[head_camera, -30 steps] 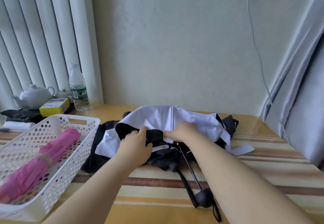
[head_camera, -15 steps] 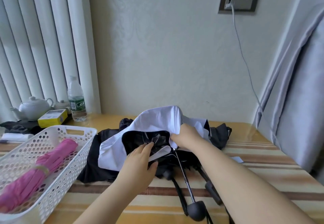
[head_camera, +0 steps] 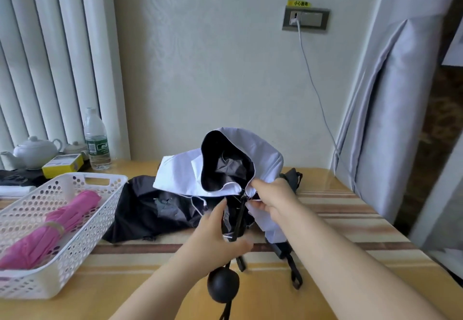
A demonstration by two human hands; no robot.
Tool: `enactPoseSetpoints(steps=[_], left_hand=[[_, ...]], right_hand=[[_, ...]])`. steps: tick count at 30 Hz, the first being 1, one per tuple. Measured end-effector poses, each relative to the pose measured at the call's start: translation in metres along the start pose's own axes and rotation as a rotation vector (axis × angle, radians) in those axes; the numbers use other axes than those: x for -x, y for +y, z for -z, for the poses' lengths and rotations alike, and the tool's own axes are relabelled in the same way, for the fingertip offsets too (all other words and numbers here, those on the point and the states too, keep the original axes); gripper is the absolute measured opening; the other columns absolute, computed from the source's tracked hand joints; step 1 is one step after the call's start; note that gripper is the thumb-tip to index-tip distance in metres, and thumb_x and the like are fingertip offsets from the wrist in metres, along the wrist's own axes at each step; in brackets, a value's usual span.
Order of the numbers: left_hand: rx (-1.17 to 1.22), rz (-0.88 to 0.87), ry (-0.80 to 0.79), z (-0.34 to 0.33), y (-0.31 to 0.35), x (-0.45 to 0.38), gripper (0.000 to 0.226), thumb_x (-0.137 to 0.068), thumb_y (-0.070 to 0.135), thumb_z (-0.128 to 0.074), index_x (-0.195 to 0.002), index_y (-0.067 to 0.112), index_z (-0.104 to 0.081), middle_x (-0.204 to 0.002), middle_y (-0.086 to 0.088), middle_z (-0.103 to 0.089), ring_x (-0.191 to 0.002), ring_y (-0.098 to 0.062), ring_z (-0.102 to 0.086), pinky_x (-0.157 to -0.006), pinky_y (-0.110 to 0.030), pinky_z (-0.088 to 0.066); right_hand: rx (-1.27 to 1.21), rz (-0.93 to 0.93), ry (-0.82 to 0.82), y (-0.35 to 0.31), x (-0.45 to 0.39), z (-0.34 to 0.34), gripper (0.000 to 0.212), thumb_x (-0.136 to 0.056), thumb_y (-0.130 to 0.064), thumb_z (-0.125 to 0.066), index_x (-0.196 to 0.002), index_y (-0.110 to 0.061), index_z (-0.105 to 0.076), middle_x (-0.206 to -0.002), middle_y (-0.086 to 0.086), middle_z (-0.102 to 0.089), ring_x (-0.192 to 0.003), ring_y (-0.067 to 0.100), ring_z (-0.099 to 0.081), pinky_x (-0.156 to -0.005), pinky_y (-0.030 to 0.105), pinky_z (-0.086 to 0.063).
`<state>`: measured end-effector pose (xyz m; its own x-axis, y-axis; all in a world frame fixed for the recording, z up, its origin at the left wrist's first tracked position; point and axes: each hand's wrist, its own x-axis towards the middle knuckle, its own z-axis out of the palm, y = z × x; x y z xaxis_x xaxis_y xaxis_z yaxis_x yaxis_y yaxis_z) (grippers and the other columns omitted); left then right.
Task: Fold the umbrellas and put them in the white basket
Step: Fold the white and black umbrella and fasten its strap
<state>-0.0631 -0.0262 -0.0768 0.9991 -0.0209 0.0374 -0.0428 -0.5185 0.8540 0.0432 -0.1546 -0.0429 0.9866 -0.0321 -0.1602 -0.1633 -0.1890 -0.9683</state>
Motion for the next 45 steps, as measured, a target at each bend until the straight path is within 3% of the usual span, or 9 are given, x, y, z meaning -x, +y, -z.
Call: enactPoseSetpoints(steps=[6,11,15,19,24,31,34,38,45], left_hand=[[0.37,0.286,-0.206,-0.001,-0.018,0.041,0.042,-0.077,0.038,-0.077,-0.112,0.026,-0.058,-0.09,-0.008,-0.074,-0.082,-0.025,-0.071,-0.07,-0.034,-0.058],[0.412,0.233,0.037,-0.008,-0.019,0.046,0.013,-0.092,0.007,-0.05,-0.093,0.007,-0.063,-0.063,-0.007,-0.062,-0.054,-0.02,-0.056,-0.056,-0.029,-0.044],[0.457,0.214,0.126,0.005,-0.021,0.043,0.024,-0.094,0.01,-0.05,-0.079,-0.003,-0.063,-0.055,-0.008,-0.057,-0.047,-0.017,-0.05,-0.051,-0.027,-0.038],[0.523,0.134,0.063,0.002,-0.023,0.045,0.018,-0.091,0.004,-0.048,-0.093,0.0,-0.066,-0.06,-0.012,-0.056,-0.052,-0.02,-0.049,-0.054,-0.029,-0.037],[0.452,0.022,-0.034,0.008,-0.018,0.048,0.03,-0.07,0.022,-0.049,-0.081,0.001,-0.068,-0.06,-0.015,-0.056,-0.059,-0.02,-0.046,-0.062,-0.032,-0.039],[0.297,-0.184,-0.05,0.03,0.008,0.026,0.033,-0.077,0.023,-0.048,-0.102,0.022,-0.07,-0.062,-0.006,-0.057,-0.059,-0.018,-0.041,-0.064,-0.025,-0.038],[0.24,-0.212,-0.074,0.025,0.011,0.019,0.028,-0.092,0.017,-0.051,-0.107,0.037,-0.064,-0.067,-0.004,-0.06,-0.059,-0.016,-0.045,-0.063,-0.023,-0.041],[0.032,-0.14,0.095,0.02,-0.011,0.013,0.042,-0.086,0.039,-0.066,-0.126,0.037,-0.055,-0.102,0.015,-0.063,-0.09,-0.004,-0.061,-0.087,-0.029,-0.053],[-0.152,-0.318,0.451,0.031,-0.003,-0.018,0.09,-0.075,0.051,-0.073,-0.147,0.031,-0.022,-0.156,0.004,0.001,-0.145,-0.008,0.001,-0.112,-0.029,-0.019]], right_hand=[[0.019,-0.05,0.056,0.018,0.003,-0.001,0.008,-0.066,-0.002,-0.065,-0.071,0.001,-0.06,-0.055,0.007,-0.058,-0.049,0.025,-0.058,-0.083,0.051,-0.055],[0.065,-0.104,-0.187,0.005,0.016,0.002,0.028,-0.092,-0.025,-0.065,-0.105,-0.003,-0.053,-0.079,0.013,-0.064,-0.058,0.018,-0.065,-0.064,0.026,-0.058],[0.55,0.298,0.162,-0.005,0.017,0.029,0.041,-0.092,-0.042,-0.058,-0.07,-0.008,-0.059,-0.061,0.003,-0.054,-0.054,0.019,-0.048,-0.05,0.029,-0.039],[0.556,0.145,0.049,-0.013,0.011,0.029,0.084,-0.087,-0.066,-0.05,-0.152,-0.022,-0.02,-0.149,0.005,-0.039,-0.129,0.029,-0.045,-0.095,0.037,-0.04],[0.212,0.066,-0.064,-0.022,0.002,0.003,0.103,-0.079,-0.063,-0.065,-0.148,-0.05,0.011,-0.162,-0.001,-0.006,-0.128,0.039,-0.041,-0.077,0.05,-0.056],[-0.291,0.175,0.082,-0.076,-0.011,0.005,0.123,-0.065,-0.021,-0.083,-0.148,-0.044,0.005,-0.145,0.005,-0.036,-0.114,0.033,-0.053,-0.091,0.057,-0.049],[-0.253,0.247,0.121,-0.084,-0.008,0.006,0.106,-0.078,-0.001,-0.064,-0.15,-0.04,0.002,-0.119,-0.004,-0.038,-0.096,0.023,-0.051,-0.083,0.047,-0.054],[-0.203,0.223,0.109,-0.051,-0.009,0.003,0.108,-0.078,0.003,-0.063,-0.149,-0.046,0.001,-0.142,0.001,-0.036,-0.115,0.027,-0.045,-0.095,0.046,-0.047],[-0.097,0.254,0.002,0.001,0.008,-0.012,0.111,-0.078,0.003,-0.07,-0.148,-0.048,0.0,-0.135,-0.012,-0.027,-0.11,0.017,-0.036,-0.093,0.04,-0.047]])
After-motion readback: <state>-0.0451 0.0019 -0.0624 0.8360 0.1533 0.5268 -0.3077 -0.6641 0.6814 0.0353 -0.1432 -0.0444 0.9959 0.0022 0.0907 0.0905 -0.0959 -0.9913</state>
